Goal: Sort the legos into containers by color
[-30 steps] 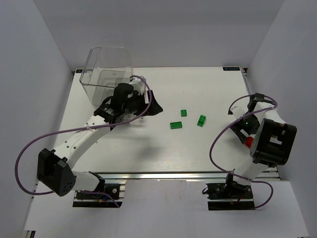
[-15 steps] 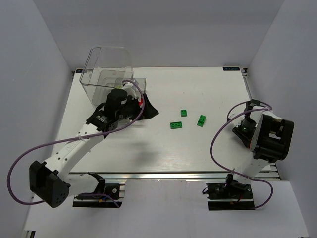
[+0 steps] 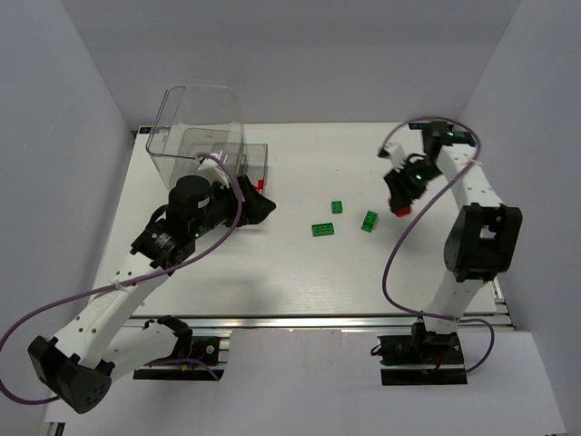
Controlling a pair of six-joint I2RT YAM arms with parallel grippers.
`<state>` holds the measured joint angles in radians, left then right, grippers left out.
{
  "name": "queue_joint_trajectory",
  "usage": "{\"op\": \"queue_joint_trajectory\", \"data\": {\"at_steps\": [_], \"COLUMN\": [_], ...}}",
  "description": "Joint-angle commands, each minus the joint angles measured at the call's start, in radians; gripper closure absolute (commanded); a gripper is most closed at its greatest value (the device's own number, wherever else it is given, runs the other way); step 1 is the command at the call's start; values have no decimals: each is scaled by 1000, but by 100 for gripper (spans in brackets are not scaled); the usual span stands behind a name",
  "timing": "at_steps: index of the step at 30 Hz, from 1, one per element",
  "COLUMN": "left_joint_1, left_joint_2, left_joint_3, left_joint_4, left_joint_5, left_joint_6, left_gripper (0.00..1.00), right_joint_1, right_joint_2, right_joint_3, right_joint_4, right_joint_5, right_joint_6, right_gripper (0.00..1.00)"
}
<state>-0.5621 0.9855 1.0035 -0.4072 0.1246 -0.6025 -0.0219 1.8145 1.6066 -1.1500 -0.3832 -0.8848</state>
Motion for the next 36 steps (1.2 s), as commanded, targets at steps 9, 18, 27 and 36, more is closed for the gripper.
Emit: {"op": "queue_joint_trajectory", "data": {"at_steps": [9, 18, 27, 36], "left_joint_1": [1, 1, 1, 1], "left_joint_2": [-114, -168, -160, -194], "left_joint_3": [99, 107, 130, 112], "left_joint_4": [-168, -239, -271, -289], "left_joint_5": [-192, -252, -272, -287], "left_joint_6": [-9, -63, -65, -95], "left_gripper": [11, 11, 11, 11], "right_joint_1": [451, 530, 625, 625], "right_joint_2": [327, 385, 520, 529], "right_joint_3": [534, 497, 585, 553], "right_joint_4": [219, 887, 1104, 1115], "right_joint_5": [-328, -419, -293, -226], "right_joint_6": [621, 1162, 1307, 1273], "right_gripper": [100, 100, 100, 48]}}
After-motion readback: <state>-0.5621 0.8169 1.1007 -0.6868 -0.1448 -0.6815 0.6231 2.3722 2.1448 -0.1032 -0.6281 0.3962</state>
